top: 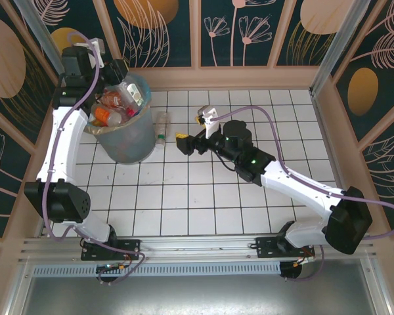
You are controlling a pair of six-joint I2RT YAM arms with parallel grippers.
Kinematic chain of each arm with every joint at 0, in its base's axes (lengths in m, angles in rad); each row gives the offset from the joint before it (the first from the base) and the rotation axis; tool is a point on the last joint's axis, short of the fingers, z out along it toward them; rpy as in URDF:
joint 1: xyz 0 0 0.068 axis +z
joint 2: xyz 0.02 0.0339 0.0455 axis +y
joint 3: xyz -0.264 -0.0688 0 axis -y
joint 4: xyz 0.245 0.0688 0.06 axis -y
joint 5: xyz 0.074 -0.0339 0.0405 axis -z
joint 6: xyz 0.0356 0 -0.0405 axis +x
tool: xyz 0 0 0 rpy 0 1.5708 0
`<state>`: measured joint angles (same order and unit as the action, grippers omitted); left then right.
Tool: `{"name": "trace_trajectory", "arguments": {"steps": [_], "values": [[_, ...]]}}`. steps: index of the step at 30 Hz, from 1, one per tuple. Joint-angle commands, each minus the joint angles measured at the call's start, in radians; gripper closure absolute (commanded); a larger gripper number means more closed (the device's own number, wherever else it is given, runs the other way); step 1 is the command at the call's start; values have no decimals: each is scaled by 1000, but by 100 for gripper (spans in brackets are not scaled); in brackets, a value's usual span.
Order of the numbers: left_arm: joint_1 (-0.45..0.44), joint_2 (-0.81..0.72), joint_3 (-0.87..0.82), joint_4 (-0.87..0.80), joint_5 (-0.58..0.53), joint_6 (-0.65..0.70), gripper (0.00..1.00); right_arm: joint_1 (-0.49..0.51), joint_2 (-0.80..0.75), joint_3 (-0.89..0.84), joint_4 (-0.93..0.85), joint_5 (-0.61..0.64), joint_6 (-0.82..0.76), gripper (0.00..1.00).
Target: Put the plastic bottles in the bin
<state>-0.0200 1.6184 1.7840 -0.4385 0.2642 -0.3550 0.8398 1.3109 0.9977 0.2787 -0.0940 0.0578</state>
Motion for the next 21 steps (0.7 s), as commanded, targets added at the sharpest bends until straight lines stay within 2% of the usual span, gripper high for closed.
{"name": "trace_trajectory", "arguments": {"steps": [1, 3, 7, 9, 11, 13, 15, 19, 21], "values": [[29, 24, -36, -41, -29, -11, 61, 4, 10, 34, -2, 17, 1, 4], [32, 11, -49, -32, -65, -5, 58, 5, 12, 37, -4, 16, 0, 4], [39, -14, -85, -6, -119, 15, 60, 4, 22, 42, -5, 16, 0, 4], [41, -19, -93, -2, -121, 20, 64, 4, 28, 47, -7, 14, 0, 4], [41, -30, -95, 13, -63, 19, 75, 4, 35, 53, -11, 11, -1, 4], [41, -57, -100, 45, 14, 3, 80, 4, 41, 60, -16, 8, -1, 4], [41, -90, -93, 64, 38, -11, 87, 4, 45, 65, -18, 7, -1, 4], [41, -140, -37, 20, -16, 8, 98, 5, 45, 61, -16, 8, 5, 4], [41, -163, -28, -7, -62, 11, 99, 5, 46, 56, -13, 8, 6, 4]]}}
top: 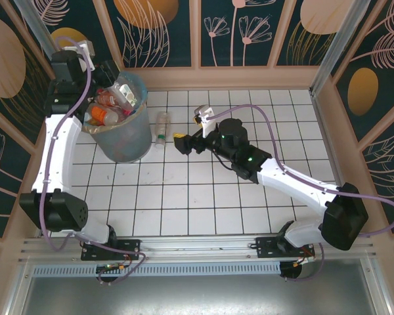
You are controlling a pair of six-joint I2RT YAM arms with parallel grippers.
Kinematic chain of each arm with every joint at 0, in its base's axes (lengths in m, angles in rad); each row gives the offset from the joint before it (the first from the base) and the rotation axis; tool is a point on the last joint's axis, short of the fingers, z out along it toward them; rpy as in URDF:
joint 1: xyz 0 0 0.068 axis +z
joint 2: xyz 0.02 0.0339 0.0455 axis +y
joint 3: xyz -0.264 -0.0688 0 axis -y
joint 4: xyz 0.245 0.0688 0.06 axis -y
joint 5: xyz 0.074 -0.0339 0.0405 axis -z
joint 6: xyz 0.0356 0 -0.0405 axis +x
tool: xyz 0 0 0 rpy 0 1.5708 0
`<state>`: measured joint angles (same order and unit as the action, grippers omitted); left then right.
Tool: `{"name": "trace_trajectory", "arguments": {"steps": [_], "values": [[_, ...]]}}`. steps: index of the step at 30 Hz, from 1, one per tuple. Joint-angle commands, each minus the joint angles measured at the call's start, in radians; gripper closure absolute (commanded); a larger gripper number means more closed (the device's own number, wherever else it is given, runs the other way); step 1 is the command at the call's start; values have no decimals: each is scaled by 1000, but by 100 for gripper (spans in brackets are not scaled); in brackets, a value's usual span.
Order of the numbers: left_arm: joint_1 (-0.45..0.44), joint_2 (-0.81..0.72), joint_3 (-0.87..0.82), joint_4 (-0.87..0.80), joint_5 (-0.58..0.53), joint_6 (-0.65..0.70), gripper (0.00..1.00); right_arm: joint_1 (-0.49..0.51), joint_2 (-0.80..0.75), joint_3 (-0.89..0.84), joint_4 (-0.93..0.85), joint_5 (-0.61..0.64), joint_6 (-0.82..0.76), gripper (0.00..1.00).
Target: Put the plastic bottles in the bin
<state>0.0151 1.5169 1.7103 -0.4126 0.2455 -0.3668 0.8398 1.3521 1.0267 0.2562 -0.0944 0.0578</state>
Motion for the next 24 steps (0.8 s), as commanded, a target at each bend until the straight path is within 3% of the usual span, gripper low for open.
{"name": "trace_trajectory", "arguments": {"steps": [1, 7, 13, 18, 24], "values": [[6, -76, 37, -36, -60, 19, 100, 5, 7, 26, 9, 8, 9, 4], [6, -147, -90, -2, -50, 1, 100, 4, 8, 20, 5, 4, 16, 4], [6, -292, -342, 220, 47, 168, 100, 5, -1, 3, 8, 5, 19, 4], [5, -267, -364, 204, 113, 234, 97, 5, 22, 11, 21, -8, 27, 4], [-5, -223, -347, 195, 109, 267, 94, 5, 58, 40, 19, -25, 33, 4]]}}
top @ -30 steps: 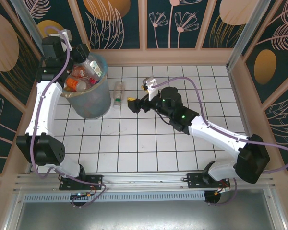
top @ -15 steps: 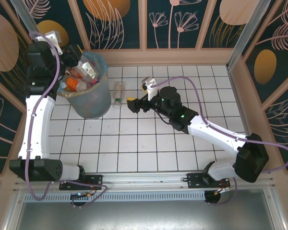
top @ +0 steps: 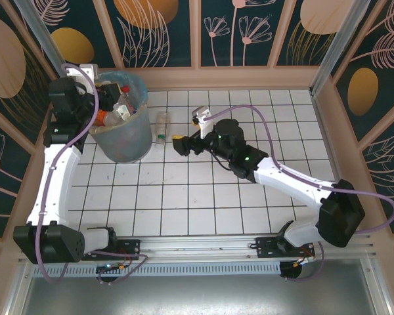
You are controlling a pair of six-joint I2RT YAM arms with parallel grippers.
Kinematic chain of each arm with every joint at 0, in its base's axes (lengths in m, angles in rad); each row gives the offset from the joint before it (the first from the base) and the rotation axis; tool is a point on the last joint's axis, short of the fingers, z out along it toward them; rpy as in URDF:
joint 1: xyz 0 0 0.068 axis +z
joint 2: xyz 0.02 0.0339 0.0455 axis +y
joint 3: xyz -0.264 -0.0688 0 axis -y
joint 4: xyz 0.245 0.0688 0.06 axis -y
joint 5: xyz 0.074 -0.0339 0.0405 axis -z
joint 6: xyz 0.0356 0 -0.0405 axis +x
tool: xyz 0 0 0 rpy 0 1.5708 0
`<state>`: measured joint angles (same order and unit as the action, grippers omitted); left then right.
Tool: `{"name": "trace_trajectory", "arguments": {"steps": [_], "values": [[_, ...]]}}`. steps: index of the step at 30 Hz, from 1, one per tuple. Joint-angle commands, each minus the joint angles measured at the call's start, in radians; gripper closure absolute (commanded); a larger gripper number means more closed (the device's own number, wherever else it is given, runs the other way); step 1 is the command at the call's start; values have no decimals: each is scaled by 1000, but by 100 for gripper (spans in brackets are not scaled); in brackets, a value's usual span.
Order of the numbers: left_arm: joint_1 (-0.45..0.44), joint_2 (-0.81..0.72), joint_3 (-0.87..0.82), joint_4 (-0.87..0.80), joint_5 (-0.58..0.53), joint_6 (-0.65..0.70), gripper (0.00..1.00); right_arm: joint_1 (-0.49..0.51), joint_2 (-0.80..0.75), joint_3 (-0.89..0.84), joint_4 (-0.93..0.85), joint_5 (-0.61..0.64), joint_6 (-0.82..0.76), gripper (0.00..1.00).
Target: Put the plastic bottles in the bin
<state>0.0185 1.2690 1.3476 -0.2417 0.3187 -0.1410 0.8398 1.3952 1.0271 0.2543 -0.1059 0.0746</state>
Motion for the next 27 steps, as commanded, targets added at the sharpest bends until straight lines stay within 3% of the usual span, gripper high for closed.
{"name": "trace_trajectory", "arguments": {"steps": [1, 8, 12, 14, 22, 27], "values": [[-15, 38, 28, 12, 39, 45, 93, 5, 18, 42, 17, -12, 16, 4], [-110, 177, 146, -120, -71, 76, 80, 5, 39, 60, 12, -15, 13, 4], [-111, 239, 228, -197, -200, 22, 50, 5, 37, 64, -2, -13, 11, 4], [-112, 259, 257, -206, -236, -3, 44, 5, 33, 62, -7, -9, 8, 4], [-111, 328, 398, -245, -284, -77, 28, 5, 36, 62, -18, -9, 8, 4], [-111, 365, 455, -262, -234, -84, 26, 5, 40, 66, -21, -11, 10, 4]]}}
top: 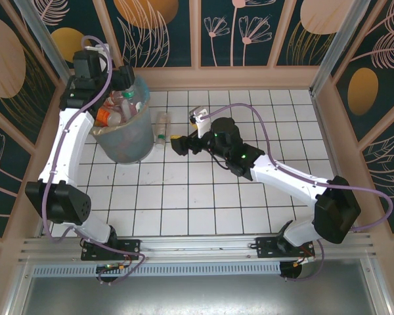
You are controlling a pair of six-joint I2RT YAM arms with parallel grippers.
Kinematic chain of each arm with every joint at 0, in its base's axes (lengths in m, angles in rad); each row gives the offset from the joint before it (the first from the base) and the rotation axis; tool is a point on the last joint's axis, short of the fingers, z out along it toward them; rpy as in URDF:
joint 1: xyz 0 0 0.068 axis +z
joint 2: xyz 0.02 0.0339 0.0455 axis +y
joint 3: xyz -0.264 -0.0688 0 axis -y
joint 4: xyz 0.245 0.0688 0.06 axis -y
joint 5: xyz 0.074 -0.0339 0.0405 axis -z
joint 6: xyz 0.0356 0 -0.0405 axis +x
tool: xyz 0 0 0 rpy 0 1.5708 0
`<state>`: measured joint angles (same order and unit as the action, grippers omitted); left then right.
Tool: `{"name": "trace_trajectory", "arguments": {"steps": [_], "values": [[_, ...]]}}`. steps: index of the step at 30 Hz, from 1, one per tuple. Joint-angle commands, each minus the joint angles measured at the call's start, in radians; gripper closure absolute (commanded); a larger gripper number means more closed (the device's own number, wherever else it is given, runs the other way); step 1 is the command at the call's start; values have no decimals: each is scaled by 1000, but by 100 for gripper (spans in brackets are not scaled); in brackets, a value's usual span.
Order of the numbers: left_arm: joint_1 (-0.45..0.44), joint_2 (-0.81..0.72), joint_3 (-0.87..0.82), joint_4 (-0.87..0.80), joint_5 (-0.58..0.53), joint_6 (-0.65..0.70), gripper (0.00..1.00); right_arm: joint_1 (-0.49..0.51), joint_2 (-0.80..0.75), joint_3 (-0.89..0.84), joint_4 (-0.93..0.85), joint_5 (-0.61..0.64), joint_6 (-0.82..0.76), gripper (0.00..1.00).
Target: Put the plastic bottles in the bin
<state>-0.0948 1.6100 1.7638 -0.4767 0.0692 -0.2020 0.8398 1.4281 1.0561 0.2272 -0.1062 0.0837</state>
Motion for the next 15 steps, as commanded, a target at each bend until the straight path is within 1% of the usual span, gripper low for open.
{"name": "trace_trajectory", "arguments": {"steps": [1, 2, 5, 8, 9, 15], "values": [[3, 24, 42, -27, 32, -24, 27, 5, 8, 36, 5, -12, 0, 4], [3, 20, 41, -24, 48, -25, 28, 5, 8, 37, 4, -12, 1, 4], [3, 0, 17, -2, 113, -26, 42, 5, 12, 41, -3, -14, -1, 4], [3, -7, -9, 19, 124, -34, 57, 5, 20, 43, -2, -18, -1, 4], [3, -3, -7, 13, 127, -34, 61, 6, 24, 46, -3, -21, -1, 4], [2, 7, -1, 6, 184, -42, 62, 5, 48, 73, -20, -36, -1, 4]]}}
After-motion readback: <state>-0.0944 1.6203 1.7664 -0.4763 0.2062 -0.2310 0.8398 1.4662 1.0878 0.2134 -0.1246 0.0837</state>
